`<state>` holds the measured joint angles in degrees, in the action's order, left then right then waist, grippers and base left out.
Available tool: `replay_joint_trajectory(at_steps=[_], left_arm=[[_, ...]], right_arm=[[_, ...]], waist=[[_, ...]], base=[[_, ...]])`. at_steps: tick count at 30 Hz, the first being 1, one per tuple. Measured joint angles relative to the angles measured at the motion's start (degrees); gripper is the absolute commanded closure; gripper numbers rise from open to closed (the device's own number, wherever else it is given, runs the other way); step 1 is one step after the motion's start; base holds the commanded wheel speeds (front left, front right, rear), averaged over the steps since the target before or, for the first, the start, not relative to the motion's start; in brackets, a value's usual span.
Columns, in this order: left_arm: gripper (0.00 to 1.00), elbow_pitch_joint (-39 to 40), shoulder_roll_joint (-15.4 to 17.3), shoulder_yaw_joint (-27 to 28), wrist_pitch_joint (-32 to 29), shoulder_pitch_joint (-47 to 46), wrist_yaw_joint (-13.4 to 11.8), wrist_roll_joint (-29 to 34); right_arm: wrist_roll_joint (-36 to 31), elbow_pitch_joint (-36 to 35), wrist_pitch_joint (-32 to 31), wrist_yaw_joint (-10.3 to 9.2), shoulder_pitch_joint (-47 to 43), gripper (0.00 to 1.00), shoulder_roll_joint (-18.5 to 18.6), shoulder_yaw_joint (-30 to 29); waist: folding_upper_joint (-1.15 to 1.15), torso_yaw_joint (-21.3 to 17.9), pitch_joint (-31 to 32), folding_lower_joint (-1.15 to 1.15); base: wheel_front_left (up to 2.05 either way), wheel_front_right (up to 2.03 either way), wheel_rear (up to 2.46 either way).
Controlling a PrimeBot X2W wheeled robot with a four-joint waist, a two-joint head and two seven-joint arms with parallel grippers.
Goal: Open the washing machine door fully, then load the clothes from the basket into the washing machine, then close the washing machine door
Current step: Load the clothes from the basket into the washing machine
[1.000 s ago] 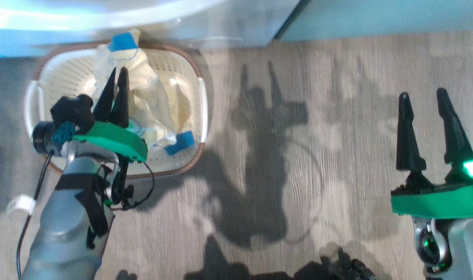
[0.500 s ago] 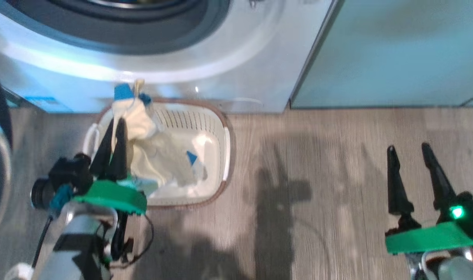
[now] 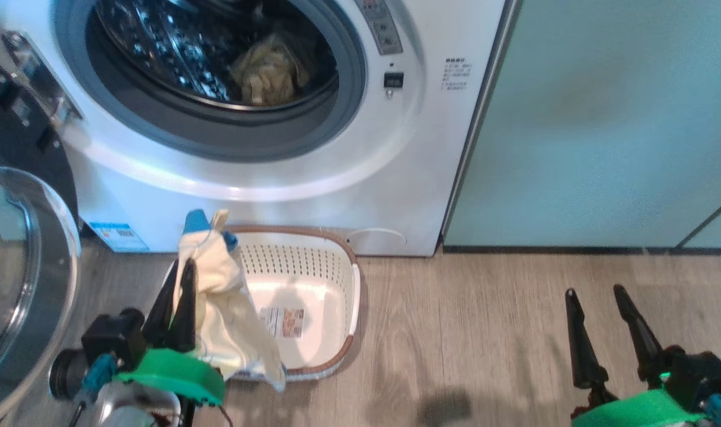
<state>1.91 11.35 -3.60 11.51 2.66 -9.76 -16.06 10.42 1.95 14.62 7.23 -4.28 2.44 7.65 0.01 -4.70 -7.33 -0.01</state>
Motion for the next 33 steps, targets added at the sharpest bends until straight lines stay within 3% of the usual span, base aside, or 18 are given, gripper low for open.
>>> replay_joint_trajectory(at_steps=[12, 33], left_arm=[[1.00, 1.5, -0.1, -0.3, -0.9, 4.1, -0.1, -0.2], [1.00, 0.4, -0.1, -0.6, 0.2, 2.9, 0.0, -2.1]], right_arm=[[0.0, 0.3, 0.0, 0.00, -2.7, 0.00, 0.0, 0.5], [0.0, 0.3, 0.0, 0.00, -2.5, 0.00, 0.0, 1.3]], waist=[[0.00, -0.2, 4.4, 0.00], [0.00, -0.4, 3.4, 0.01]], base=[[0.00, 0.00, 0.00], [0.00, 0.00, 0.00]])
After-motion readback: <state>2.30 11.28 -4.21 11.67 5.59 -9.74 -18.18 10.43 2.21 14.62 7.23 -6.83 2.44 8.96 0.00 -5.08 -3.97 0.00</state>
